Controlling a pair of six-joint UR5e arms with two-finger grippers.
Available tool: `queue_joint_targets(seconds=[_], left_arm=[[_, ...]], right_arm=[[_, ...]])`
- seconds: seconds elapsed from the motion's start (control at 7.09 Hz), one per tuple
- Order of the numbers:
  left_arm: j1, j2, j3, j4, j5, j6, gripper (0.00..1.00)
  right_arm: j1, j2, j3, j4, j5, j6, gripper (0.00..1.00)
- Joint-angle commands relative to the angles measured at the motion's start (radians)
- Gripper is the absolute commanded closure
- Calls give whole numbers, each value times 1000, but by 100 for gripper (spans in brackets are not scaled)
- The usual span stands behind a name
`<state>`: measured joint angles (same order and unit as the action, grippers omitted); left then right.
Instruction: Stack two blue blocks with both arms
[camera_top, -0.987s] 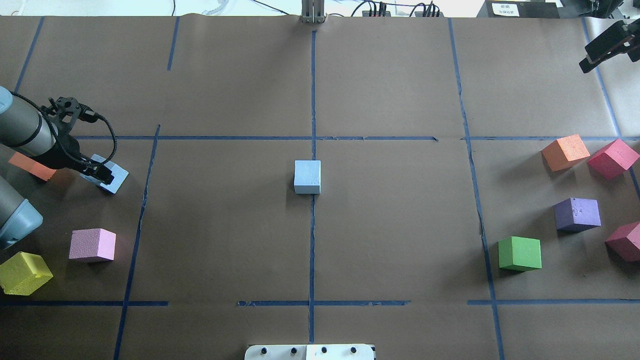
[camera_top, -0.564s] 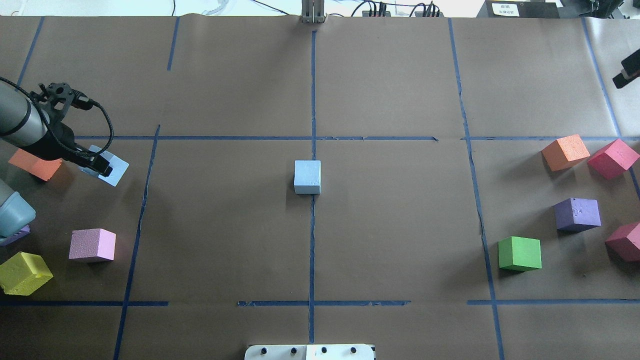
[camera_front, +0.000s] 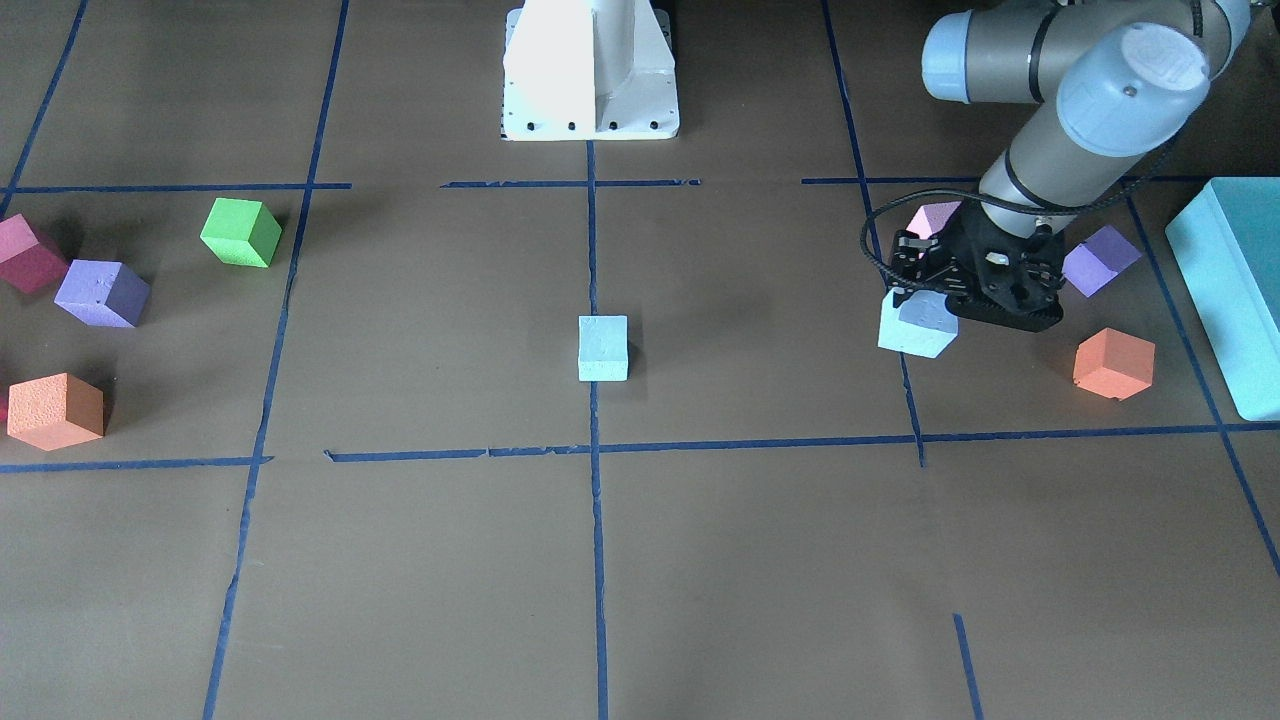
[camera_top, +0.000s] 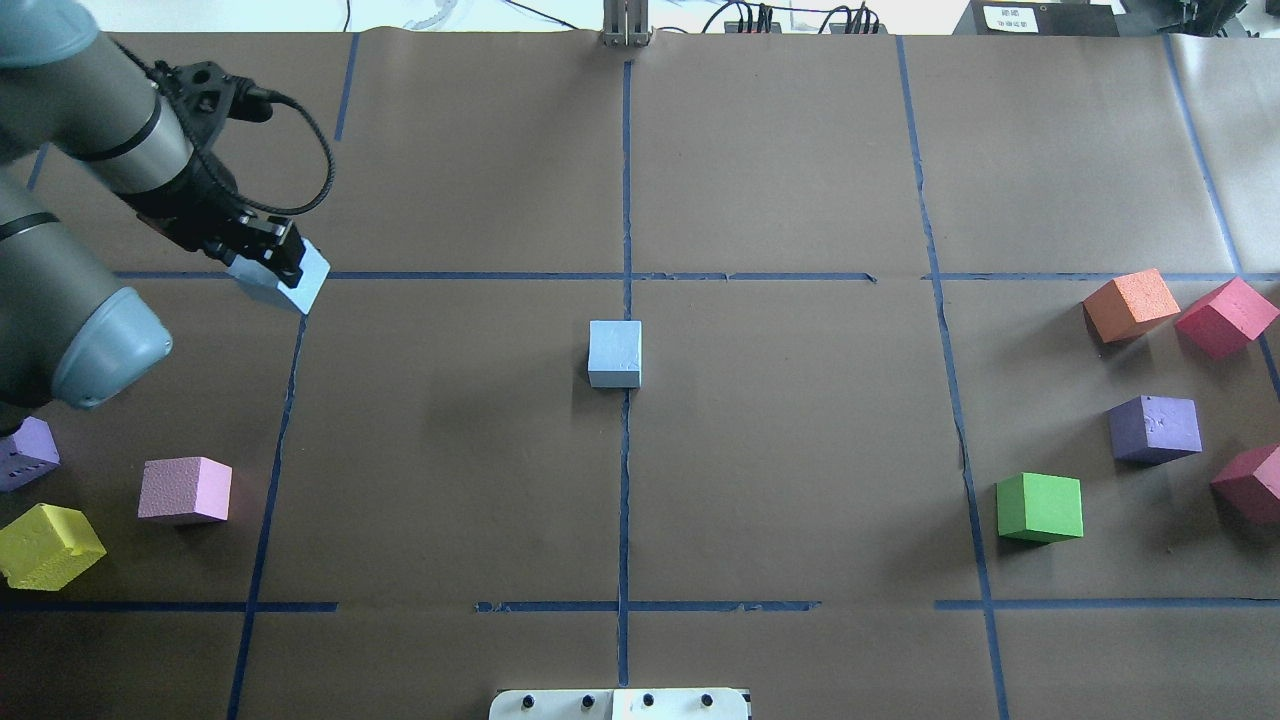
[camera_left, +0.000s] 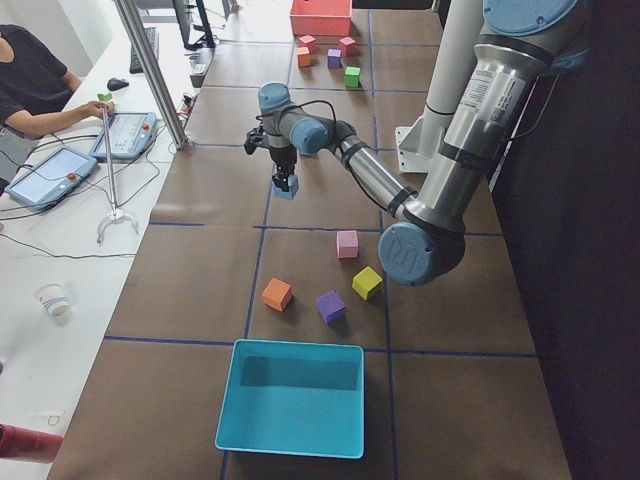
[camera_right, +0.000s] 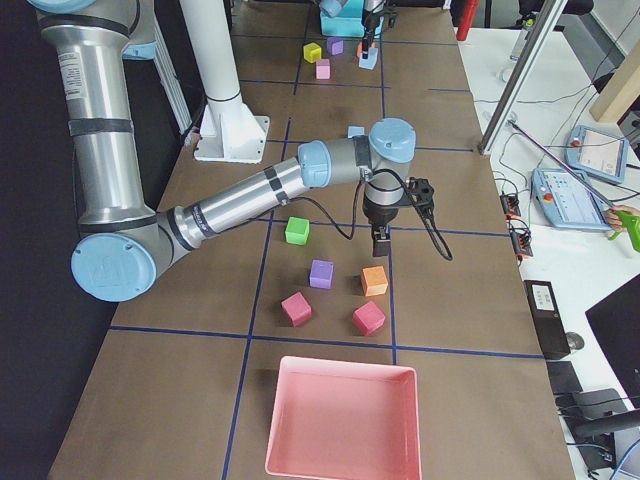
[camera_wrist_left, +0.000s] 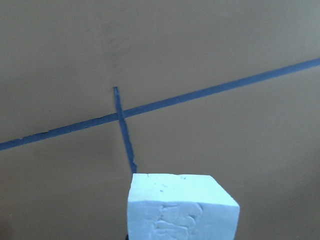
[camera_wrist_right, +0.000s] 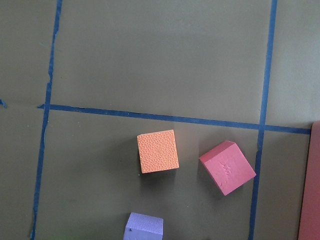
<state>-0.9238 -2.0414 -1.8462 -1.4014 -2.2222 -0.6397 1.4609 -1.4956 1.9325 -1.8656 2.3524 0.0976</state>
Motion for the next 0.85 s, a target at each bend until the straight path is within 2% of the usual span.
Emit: queue_joint_targets(seconds=[0.0,0.14,0.42,0.56,0.71], left_arm=[[104,-226,110,39,4,-231,95],[144,-340,193,39,6,-312,95],[184,-416,263,-11,39,-415,95],[204,-460,334,-57,41,-454,95],[226,-494,393,-73,55,-474,95]], right_arm=[[42,-131,-21,146,4,-34,0],[53,-197,-48,211,7,-105,0],[71,-259,-70,262,4,-118,0],[90,-285,-91,331,5,-111,0],[104,-287,-90,341,11,-107,0]])
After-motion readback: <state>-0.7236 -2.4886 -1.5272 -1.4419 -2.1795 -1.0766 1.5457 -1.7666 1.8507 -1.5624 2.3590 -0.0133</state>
